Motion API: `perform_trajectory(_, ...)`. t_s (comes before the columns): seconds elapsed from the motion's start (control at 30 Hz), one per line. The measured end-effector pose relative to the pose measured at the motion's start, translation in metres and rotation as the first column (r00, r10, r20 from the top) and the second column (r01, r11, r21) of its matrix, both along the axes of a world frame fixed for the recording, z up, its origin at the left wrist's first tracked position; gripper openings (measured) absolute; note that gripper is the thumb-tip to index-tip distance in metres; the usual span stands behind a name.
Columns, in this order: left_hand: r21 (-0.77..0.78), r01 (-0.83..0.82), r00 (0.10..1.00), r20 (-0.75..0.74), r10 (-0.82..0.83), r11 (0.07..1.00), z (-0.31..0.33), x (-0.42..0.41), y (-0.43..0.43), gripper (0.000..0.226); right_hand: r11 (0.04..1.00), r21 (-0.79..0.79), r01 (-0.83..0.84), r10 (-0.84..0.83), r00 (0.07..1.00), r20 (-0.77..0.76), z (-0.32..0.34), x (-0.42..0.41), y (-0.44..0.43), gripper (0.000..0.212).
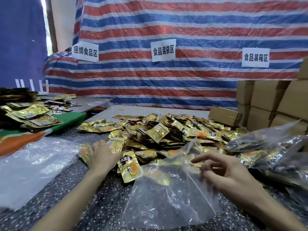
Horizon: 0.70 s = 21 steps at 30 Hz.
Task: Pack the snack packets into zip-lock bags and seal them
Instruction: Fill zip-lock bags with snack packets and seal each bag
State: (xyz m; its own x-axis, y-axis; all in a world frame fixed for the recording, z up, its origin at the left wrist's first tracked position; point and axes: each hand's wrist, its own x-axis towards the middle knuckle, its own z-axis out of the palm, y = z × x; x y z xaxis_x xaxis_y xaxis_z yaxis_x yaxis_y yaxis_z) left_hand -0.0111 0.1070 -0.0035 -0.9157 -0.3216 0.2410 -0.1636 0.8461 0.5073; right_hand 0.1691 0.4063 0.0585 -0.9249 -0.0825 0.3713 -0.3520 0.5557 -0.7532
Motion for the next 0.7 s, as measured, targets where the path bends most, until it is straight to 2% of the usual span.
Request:
perform_trajectory(0.07, 0.036, -0.005, 0.999, 0.05, 0.003, 0.999, -0.012, -0.009, -0.01, 0.079, 1.0, -0.008, -0.017, 0.018, 1.0, 0.021, -0.002, 0.003, -0.001, 0.044)
perform_trajectory(0.2, 0.153, -0.008, 0.999, -0.04, 0.014, 0.988, -0.011, -0.014, -0.02, 0.064, 0.999, 0.039, 0.022, -0.023, 1.0, 0.021, -0.001, 0.004, -0.006, 0.033)
perform_trajectory(0.3, 0.246, -0.012, 0.998, -0.059, 0.027, 0.969, -0.008, -0.013, -0.022, 0.065, 0.999, 0.025, 0.031, -0.031, 0.999, 0.009, 0.003, 0.006, -0.012, 0.03)
perform_trajectory(0.4, 0.306, 0.037, 0.983, -0.182, 0.02, 0.951, -0.005, -0.01, -0.025, 0.071, 0.997, -0.081, 0.001, 0.005, 0.998, 0.065, 0.008, 0.008, -0.019, 0.03)
perform_trajectory(0.5, 0.339, 0.149, 0.946, -0.321, -0.034, 0.929, 0.002, -0.002, -0.028, 0.069, 0.997, -0.072, 0.039, -0.032, 0.995, 0.098, 0.009, 0.006, -0.021, 0.047)
perform_trajectory(0.63, 0.556, 0.352, 0.913, -0.381, -0.145, 0.753, 0.028, 0.023, -0.022, 0.058, 0.997, 0.034, 0.07, -0.074, 0.986, 0.147, 0.009, 0.005, -0.024, 0.065)
perform_trajectory(0.7, 0.555, 0.471, 0.864, -0.448, -0.23, 0.686, 0.046, 0.043, -0.014, 0.049, 0.995, 0.074, 0.068, -0.08, 0.983, 0.166, 0.009, 0.004, -0.027, 0.068)
